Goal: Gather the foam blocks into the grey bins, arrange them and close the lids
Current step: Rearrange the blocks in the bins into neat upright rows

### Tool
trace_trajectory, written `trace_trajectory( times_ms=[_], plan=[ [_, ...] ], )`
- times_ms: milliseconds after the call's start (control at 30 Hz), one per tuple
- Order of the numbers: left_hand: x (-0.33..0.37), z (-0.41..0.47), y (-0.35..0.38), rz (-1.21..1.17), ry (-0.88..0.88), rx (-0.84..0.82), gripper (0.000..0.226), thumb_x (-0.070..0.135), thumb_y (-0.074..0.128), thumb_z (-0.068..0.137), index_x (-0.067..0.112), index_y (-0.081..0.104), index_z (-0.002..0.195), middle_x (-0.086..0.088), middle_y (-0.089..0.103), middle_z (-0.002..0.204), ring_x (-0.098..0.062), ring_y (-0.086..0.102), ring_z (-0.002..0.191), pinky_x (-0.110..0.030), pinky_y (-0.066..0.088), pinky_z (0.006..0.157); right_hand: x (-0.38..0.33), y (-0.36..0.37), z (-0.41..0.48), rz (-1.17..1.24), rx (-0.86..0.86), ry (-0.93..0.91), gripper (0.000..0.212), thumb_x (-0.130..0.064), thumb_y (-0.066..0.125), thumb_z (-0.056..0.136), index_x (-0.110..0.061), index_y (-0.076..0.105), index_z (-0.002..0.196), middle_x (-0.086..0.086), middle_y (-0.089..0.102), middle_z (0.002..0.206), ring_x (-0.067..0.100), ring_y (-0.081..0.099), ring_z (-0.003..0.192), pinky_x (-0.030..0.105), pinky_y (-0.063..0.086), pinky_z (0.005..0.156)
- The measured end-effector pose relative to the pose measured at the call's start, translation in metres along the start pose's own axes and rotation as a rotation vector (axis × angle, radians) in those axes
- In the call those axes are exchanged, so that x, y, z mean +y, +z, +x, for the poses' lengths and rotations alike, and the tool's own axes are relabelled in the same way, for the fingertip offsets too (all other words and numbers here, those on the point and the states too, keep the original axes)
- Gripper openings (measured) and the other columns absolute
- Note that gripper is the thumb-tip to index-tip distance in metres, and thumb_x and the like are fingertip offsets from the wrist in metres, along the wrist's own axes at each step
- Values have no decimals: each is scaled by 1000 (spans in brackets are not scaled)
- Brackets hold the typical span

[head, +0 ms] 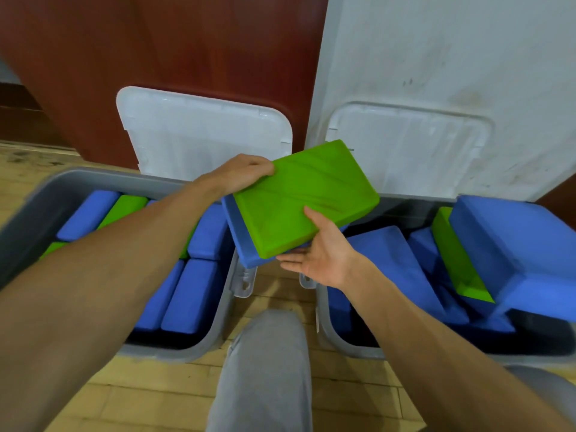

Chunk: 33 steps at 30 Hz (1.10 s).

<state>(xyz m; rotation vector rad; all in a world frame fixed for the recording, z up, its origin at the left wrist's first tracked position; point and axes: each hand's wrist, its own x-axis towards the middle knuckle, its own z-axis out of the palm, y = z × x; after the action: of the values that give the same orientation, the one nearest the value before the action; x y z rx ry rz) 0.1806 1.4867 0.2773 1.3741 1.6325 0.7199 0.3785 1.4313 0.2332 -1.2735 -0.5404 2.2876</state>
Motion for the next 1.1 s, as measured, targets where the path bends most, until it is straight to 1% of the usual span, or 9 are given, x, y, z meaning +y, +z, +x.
trace_trajectory(
  times_ms=[167,333,400,500,700,833,900,1033,1100],
  plan=[
    [-21,6,1,-106,-38,243,30,40,74,80,21,68,102,-1,65,103,-15,62,92,-27,49,86,-17,-21,-11,-255,83,39,97,-58,70,75,-14,25,149,24,33,149,40,43,130,53,40,102],
    [-36,1,10,-225,-92,407,31,51,77,73,23,63,78,-1,68,93,-18,62,90,-33,49,84,-46,-51,-9,-210,483,-292,115,-75,64,63,-23,15,153,2,22,157,28,29,141,55,26,111],
    [-36,2,13,-272,-95,418,31,49,74,77,21,65,86,-1,67,94,-17,62,90,-30,49,82,-59,-50,-1,-203,557,-523,103,-67,60,78,-22,7,155,-4,19,158,18,24,143,43,20,113],
    [-36,5,18,-405,-141,463,46,51,75,75,16,67,102,0,68,106,-15,62,97,-26,48,86,-68,-37,18,-310,536,-638,75,-45,64,88,-16,27,146,2,41,146,16,44,124,28,32,98],
    [-45,-19,42,-519,-448,631,99,78,60,67,13,40,139,-13,33,144,-30,36,132,-43,30,112,-68,-44,33,-291,583,-603,90,-59,81,51,-21,41,122,3,51,129,19,56,111,45,48,99],
    [-53,-42,61,-701,-379,581,123,83,66,35,9,40,129,-9,44,137,-28,50,121,-48,40,104,-75,-48,25,-328,547,-569,75,-48,83,64,-21,38,117,0,53,124,17,54,108,40,44,92],
    [-51,-42,62,-681,-367,538,119,80,65,38,8,39,129,-8,46,135,-27,52,118,-47,43,102,-77,-48,26,-327,552,-580,72,-42,83,69,-17,38,119,-2,54,119,16,54,107,38,43,89],
    [-46,-33,47,-673,-298,466,64,58,62,75,15,55,122,-3,62,122,-17,61,101,-35,50,84,-64,-47,24,-308,590,-614,70,-49,81,67,-16,37,111,-4,57,106,18,59,102,46,50,94],
    [-51,-29,37,-672,-279,391,46,54,54,77,24,65,110,0,68,116,-18,64,102,-37,50,91,-54,-47,23,-338,614,-612,61,-61,70,74,-17,38,103,-5,55,100,17,58,97,48,50,92]
  ],
)
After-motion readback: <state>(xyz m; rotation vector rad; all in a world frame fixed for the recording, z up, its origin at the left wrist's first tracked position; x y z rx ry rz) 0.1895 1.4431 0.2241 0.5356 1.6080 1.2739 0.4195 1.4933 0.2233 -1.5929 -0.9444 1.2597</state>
